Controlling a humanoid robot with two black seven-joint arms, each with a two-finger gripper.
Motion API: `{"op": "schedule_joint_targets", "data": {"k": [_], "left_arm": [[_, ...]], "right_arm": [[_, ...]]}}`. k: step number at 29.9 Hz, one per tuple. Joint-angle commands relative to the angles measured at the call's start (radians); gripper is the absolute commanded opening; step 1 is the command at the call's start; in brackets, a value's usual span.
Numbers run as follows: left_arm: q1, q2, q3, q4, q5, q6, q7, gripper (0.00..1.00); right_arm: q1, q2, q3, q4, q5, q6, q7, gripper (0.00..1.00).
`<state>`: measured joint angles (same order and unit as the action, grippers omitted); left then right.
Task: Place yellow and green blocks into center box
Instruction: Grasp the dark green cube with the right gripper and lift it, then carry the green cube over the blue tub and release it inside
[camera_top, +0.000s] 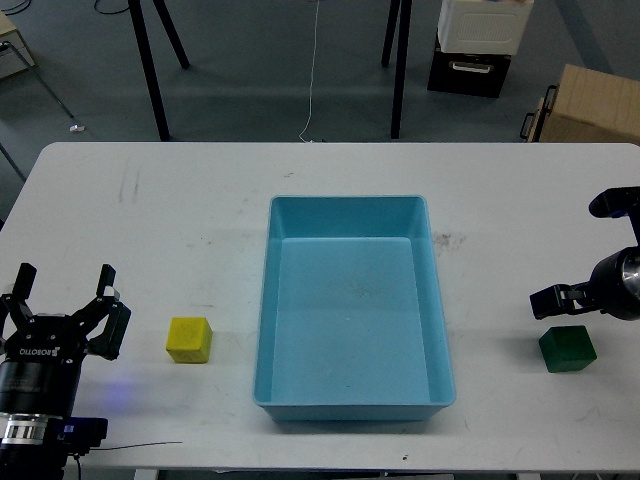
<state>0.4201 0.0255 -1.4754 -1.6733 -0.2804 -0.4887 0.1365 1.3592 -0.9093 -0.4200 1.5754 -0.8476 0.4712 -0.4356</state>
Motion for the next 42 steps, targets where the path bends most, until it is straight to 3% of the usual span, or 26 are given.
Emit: {"op": "schedule_joint_targets", "data": {"k": [1, 10, 12, 16, 17, 19, 24, 30, 37, 42], "left_arm": [[-0.001, 0.001, 0.001, 0.003, 0.003, 0.000, 0.000, 1.00], [-0.014, -0.001, 0.001, 0.026, 0.003, 0.000, 0.002, 1.00], [-0.014, -0.001, 0.001, 0.029, 0.003, 0.000, 0.002, 1.00], [-0.014, -0.001, 0.001, 0.038, 0.003, 0.000, 0.002, 1.00], [-0.014, -0.001, 0.001, 0.040, 0.003, 0.000, 0.002, 1.00], [-0.012, -0.001, 0.001, 0.038, 0.003, 0.000, 0.002, 1.00], [-0.014, -0.003, 0.009, 0.040, 0.003, 0.000, 0.000, 1.00], [-0.012, -0.001, 0.023, 0.040, 0.003, 0.000, -0.001, 1.00], [-0.010, -0.001, 0.029, 0.038, 0.003, 0.000, -0.001, 1.00], [-0.010, 0.001, 0.023, 0.038, 0.001, 0.000, -0.003, 1.00]], "right_arm": [[-0.026, 0.004, 0.004, 0.000, -0.001, -0.009, 0.000, 0.99], [-0.064, 0.027, 0.003, -0.002, -0.019, -0.055, -0.009, 0.94], [-0.072, 0.038, 0.003, -0.002, -0.021, -0.060, -0.014, 0.78], [-0.081, 0.052, 0.003, -0.008, -0.025, -0.068, -0.038, 0.22], [-0.089, 0.052, 0.007, -0.008, -0.025, -0.072, -0.040, 0.18], [-0.091, 0.052, 0.009, -0.006, -0.025, -0.072, -0.041, 0.02], [-0.089, 0.050, 0.023, 0.000, -0.022, -0.082, -0.043, 0.00], [0.015, 0.066, 0.182, 0.005, 0.002, -0.092, -0.037, 0.00], [0.195, 0.403, 0.184, -0.219, 0.112, -0.095, -0.031, 0.00], [0.207, 0.610, 0.097, -0.253, 0.199, -0.097, -0.034, 0.00]]}}
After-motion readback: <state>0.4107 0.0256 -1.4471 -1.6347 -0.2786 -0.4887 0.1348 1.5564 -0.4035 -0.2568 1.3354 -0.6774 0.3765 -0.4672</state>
